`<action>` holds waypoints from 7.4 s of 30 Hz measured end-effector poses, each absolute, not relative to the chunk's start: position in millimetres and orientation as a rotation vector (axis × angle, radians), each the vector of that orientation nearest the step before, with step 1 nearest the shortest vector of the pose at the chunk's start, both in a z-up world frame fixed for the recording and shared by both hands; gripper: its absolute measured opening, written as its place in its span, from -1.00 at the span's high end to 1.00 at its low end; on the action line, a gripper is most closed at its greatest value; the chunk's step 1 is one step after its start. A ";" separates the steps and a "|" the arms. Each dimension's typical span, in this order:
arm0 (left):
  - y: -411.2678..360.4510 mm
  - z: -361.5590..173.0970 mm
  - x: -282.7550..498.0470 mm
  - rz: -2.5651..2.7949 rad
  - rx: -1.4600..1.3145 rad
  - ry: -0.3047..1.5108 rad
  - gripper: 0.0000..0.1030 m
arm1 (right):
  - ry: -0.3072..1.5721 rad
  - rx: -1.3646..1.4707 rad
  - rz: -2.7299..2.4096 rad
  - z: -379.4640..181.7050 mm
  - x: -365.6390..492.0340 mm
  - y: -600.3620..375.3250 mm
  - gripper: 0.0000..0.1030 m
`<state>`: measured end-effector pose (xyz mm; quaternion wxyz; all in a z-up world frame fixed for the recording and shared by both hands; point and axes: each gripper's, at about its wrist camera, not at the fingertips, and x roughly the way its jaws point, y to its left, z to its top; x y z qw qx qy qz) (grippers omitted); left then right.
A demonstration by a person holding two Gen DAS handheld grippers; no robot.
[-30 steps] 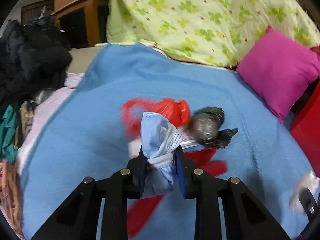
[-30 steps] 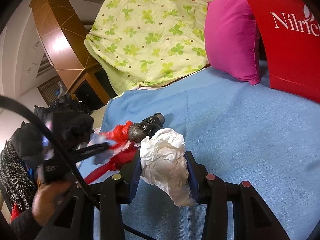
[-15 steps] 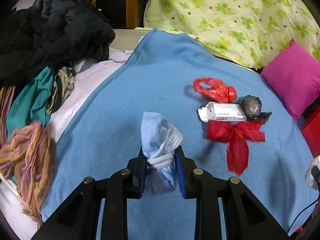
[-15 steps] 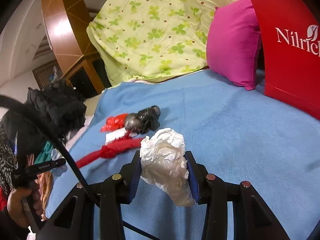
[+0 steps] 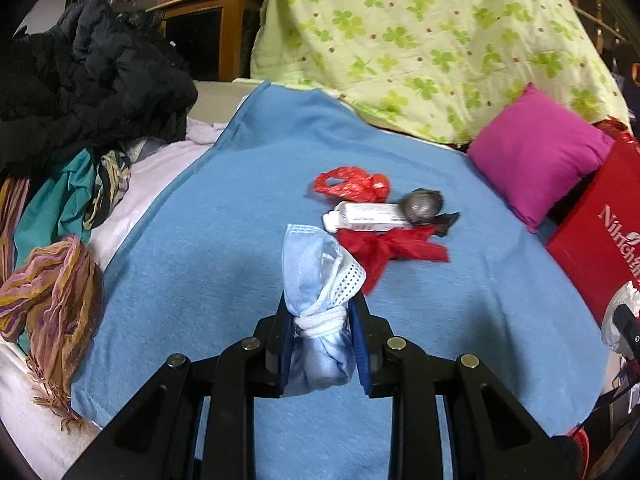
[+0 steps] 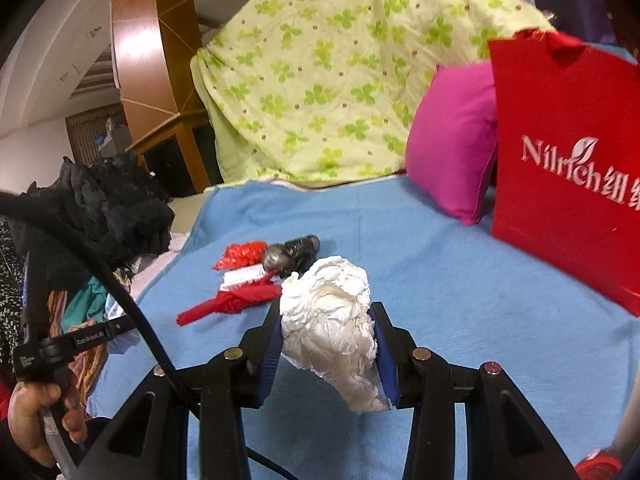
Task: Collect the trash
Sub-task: 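Carry the mask and tissue over the red mesh wastebasket, then open the right gripper to drop the tissue into the wastebasket, then open the left gripper to drop the mask into the wastebasket, then move both tools back over the remaining trash on the blanket, then grasp the red ribbon bag with the left gripper while the right grasps the black bag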
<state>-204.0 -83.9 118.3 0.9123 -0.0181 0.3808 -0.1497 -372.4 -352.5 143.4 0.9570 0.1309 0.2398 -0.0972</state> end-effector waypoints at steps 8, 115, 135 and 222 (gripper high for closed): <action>-88.8 145.7 -246.3 -0.373 -0.033 0.729 0.47 | 0.420 0.242 -0.264 172.9 -437.8 -348.0 0.14; -429.7 82.8 -565.4 -1.376 0.551 0.865 0.47 | 0.404 0.474 -0.981 126.1 -768.4 -511.4 -0.53; -362.9 145.0 -464.3 -1.191 0.334 0.742 -0.55 | 0.356 0.410 -0.885 157.0 -726.8 -496.7 -0.53; -56.4 38.3 -92.5 -0.204 -0.189 0.876 0.59 | 0.750 0.611 -0.140 83.7 -141.7 -370.0 -0.56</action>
